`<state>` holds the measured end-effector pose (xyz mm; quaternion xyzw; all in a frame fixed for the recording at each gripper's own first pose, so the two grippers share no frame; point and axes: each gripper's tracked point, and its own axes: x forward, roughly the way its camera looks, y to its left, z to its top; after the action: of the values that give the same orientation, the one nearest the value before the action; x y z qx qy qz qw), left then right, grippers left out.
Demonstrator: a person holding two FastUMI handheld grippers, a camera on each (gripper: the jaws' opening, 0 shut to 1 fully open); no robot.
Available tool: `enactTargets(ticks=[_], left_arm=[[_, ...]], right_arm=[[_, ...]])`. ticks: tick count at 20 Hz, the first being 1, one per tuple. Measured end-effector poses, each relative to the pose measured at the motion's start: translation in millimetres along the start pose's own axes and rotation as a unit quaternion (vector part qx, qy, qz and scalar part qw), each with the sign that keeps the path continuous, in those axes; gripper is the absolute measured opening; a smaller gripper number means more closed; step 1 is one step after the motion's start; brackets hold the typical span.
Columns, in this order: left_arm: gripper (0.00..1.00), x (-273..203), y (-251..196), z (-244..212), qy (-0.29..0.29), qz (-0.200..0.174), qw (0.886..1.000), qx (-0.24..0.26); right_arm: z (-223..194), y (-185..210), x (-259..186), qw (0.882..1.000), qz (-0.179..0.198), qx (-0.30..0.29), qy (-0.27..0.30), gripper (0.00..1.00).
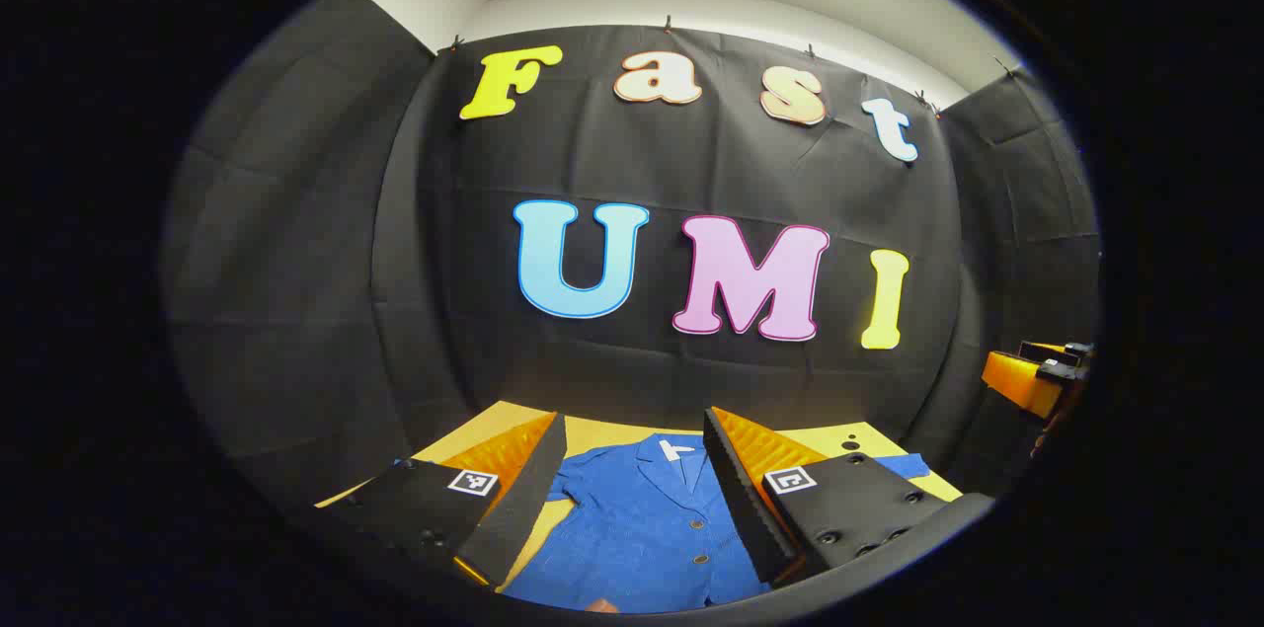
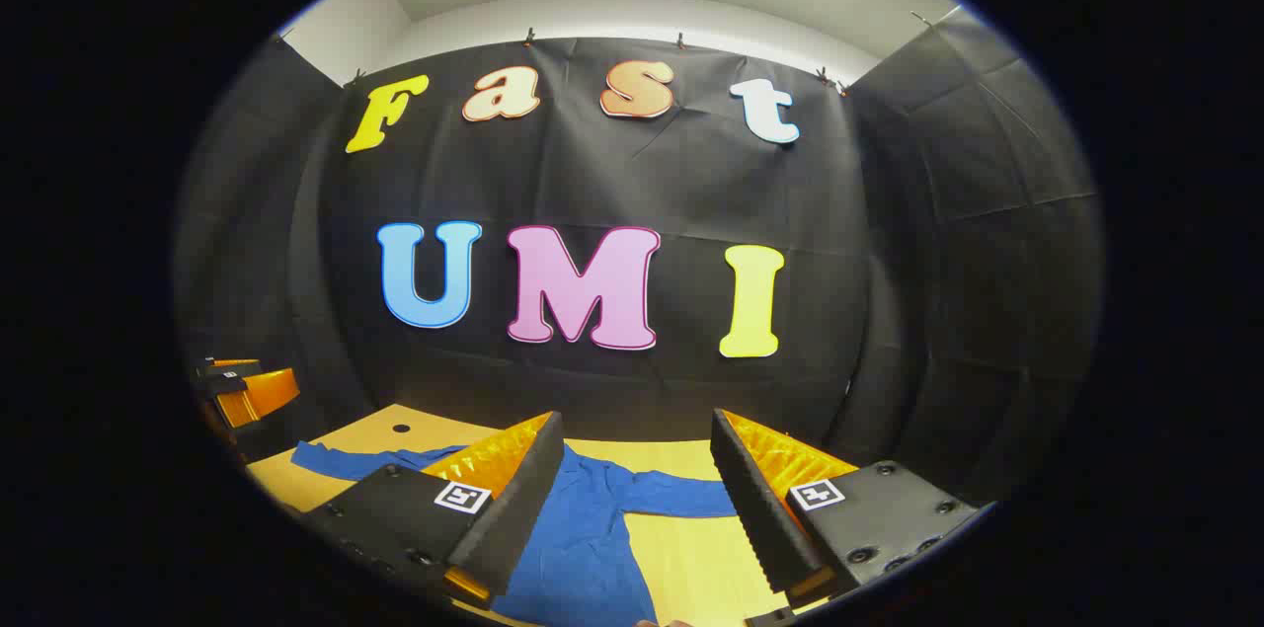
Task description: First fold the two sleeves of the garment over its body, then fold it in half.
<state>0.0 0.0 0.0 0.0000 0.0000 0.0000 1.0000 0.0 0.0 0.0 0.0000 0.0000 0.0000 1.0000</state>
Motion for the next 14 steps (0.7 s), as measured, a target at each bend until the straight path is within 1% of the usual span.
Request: enactTargets(ticks=[3,6,7,8,9,10,11,12,14], left_arm=[[0.80,0,-6,1,0.002,-0.009,1.000,-0.005],[0.80,2,-8,4,-0.001,-0.006,1.000,0.003],[0.80,3,-9,6,-0.003,-0.005,1.000,0.006],[0.80,3,-10,9,-0.006,-0.006,1.000,0.008],[0.80,4,-12,11,-0.009,-0.008,1.000,0.011],[0.81,5,-13,14,-0.012,-0.010,1.000,0.013],[0.80,5,-15,15,-0.014,-0.012,1.000,0.015],[0.80,6,-16,15,-0.013,-0.013,1.000,0.016],[0.80,4,-18,10,-0.008,-0.014,1.000,0.016]], right_arm=[[-2,-10,2,1.000,-0.011,-0.005,0.002,0.89],[-2,-19,4,1.000,-0.021,-0.010,0.001,0.89],[1,-21,5,1.000,-0.024,-0.011,-0.001,0.94],[2,-22,6,1.000,-0.026,-0.012,-0.002,0.89],[4,-23,7,1.000,-0.027,-0.013,-0.003,0.89],[6,-23,7,1.000,-0.028,-0.012,-0.005,0.94],[8,-21,7,1.000,-0.027,-0.012,-0.007,0.94],[8,-20,7,1.000,-0.026,-0.013,-0.009,0.89],[8,-15,7,1.000,-0.021,-0.017,-0.009,0.89]])
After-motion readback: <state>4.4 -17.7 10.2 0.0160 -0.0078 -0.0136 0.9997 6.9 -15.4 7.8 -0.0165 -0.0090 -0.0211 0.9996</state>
